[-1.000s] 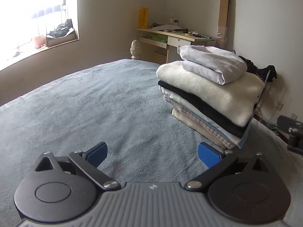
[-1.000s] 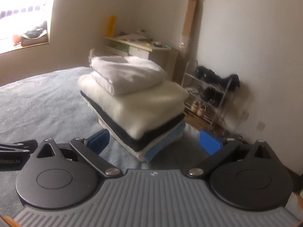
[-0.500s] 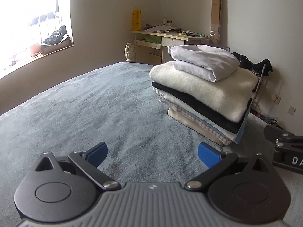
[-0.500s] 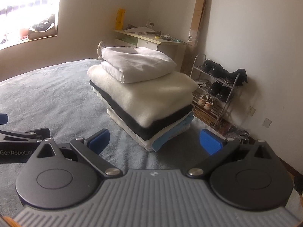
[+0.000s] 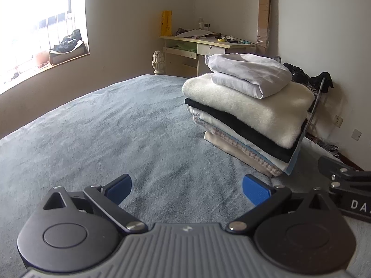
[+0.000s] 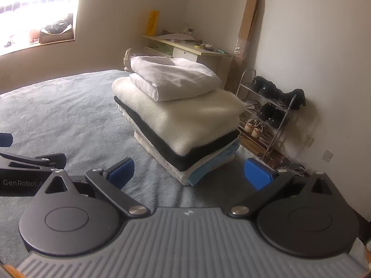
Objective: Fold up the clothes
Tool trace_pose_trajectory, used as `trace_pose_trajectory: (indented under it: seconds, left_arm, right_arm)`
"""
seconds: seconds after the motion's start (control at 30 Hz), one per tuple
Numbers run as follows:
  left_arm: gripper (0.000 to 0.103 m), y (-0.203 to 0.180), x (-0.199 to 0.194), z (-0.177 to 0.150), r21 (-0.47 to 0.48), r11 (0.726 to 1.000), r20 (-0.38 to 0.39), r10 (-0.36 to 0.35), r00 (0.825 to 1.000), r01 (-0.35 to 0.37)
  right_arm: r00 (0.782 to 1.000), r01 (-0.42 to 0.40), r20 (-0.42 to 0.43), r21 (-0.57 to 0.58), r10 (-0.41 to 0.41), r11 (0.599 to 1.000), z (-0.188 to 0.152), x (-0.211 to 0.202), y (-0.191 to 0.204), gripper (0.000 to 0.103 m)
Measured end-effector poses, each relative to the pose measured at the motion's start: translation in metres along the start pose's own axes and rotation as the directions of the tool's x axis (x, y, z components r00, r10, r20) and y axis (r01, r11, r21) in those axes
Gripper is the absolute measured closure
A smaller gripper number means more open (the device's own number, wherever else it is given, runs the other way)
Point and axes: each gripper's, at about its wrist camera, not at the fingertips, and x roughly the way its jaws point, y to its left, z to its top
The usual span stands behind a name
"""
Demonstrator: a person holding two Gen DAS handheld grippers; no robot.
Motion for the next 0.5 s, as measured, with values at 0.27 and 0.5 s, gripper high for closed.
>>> trace_pose_trajectory:
  seconds: [0.27, 0.5]
  left_arm:
    - [0.001, -0.0013, -0.0017, 0.0, 0.001, 1.0, 0.005, -0.011, 1.0, 0.011]
    - [0.001, -0.0012, -0.0013, 0.0003, -0.005, 1.0, 0.003, -0.019, 1.0, 0.019]
  right_arm:
    - [1.0, 0.01, 0.0, -0.002, -0.01, 1.0, -0.001, -0.0008, 0.0001, 0.001]
    - [1.0, 0.012, 0.002, -0.006, -0.012, 1.0, -0.0002, 0.0003, -0.0005, 0.001]
